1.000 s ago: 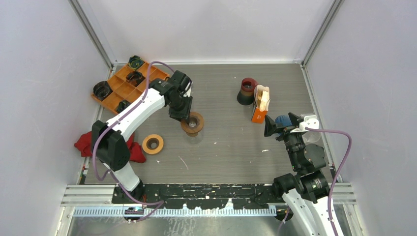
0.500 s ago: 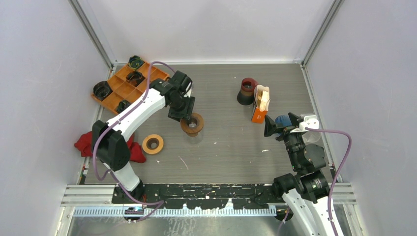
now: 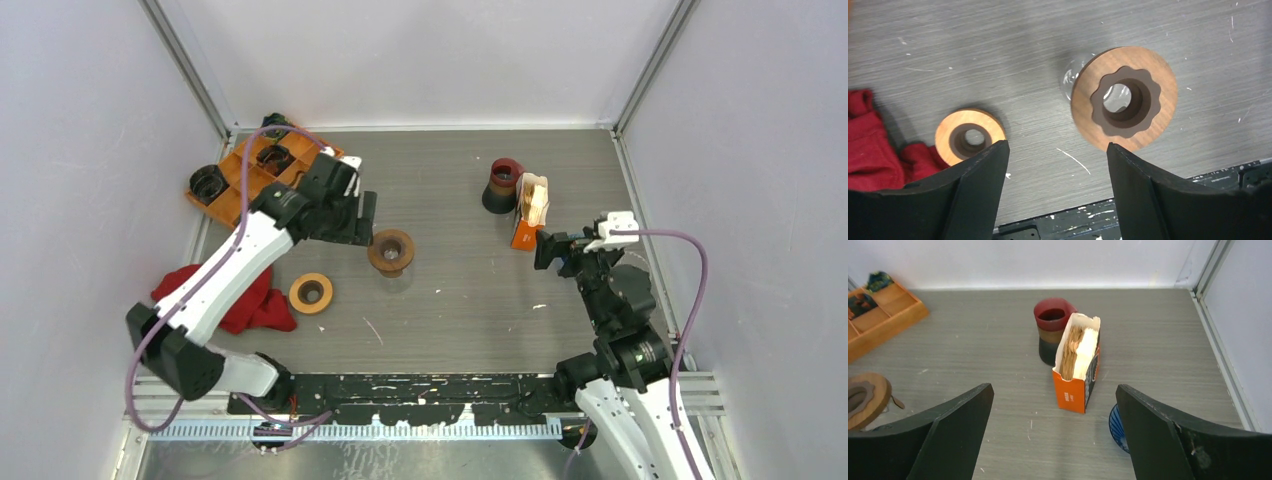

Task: Place the coffee filter in the dripper
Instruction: Place the connecting ring on the coffee server, then pick up the coffee dripper from the center of the board.

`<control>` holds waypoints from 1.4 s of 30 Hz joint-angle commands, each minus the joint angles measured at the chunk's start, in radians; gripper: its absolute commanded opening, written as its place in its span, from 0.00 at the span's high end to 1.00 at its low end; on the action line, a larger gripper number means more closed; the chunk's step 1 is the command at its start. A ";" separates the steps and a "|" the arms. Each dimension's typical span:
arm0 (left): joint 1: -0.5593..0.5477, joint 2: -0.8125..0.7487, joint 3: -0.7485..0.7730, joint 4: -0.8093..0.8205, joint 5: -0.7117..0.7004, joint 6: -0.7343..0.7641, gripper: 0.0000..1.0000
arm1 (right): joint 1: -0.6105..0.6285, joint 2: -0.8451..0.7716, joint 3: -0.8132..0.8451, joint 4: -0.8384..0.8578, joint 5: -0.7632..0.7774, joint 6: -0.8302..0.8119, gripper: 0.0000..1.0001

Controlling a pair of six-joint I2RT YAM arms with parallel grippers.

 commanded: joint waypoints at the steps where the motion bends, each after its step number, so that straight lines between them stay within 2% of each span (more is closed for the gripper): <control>1: -0.004 -0.156 -0.069 0.090 -0.124 0.010 0.23 | -0.004 0.113 0.120 -0.095 0.020 -0.013 0.00; 6: -0.003 -0.324 -0.167 0.142 -0.190 0.033 0.14 | -0.004 0.247 0.200 -0.178 0.019 0.014 0.00; 9: -0.002 -0.392 -0.205 0.151 -0.251 0.053 0.13 | -0.004 0.323 0.226 -0.215 0.104 0.050 0.00; 16: -0.002 -0.560 -0.332 0.261 -0.361 0.121 0.01 | -0.011 0.439 0.247 -0.239 0.217 0.111 0.01; 19: -0.002 -0.604 -0.377 0.300 -0.385 0.146 0.01 | -0.028 0.474 0.238 -0.243 0.260 0.156 0.03; 24: -0.002 -0.650 -0.422 0.320 -0.422 0.161 0.01 | -0.145 0.508 0.201 -0.248 0.261 0.251 0.04; 30: 0.000 -0.691 -0.466 0.320 -0.389 0.144 0.01 | -0.272 0.528 0.150 -0.245 0.270 0.394 0.06; 34: 0.008 -0.703 -0.470 0.318 -0.392 0.137 0.01 | -0.294 0.541 0.115 -0.245 0.301 0.492 0.17; 42: 0.057 -0.712 -0.482 0.323 -0.311 0.101 0.01 | -0.300 0.551 0.035 -0.233 0.382 0.687 0.35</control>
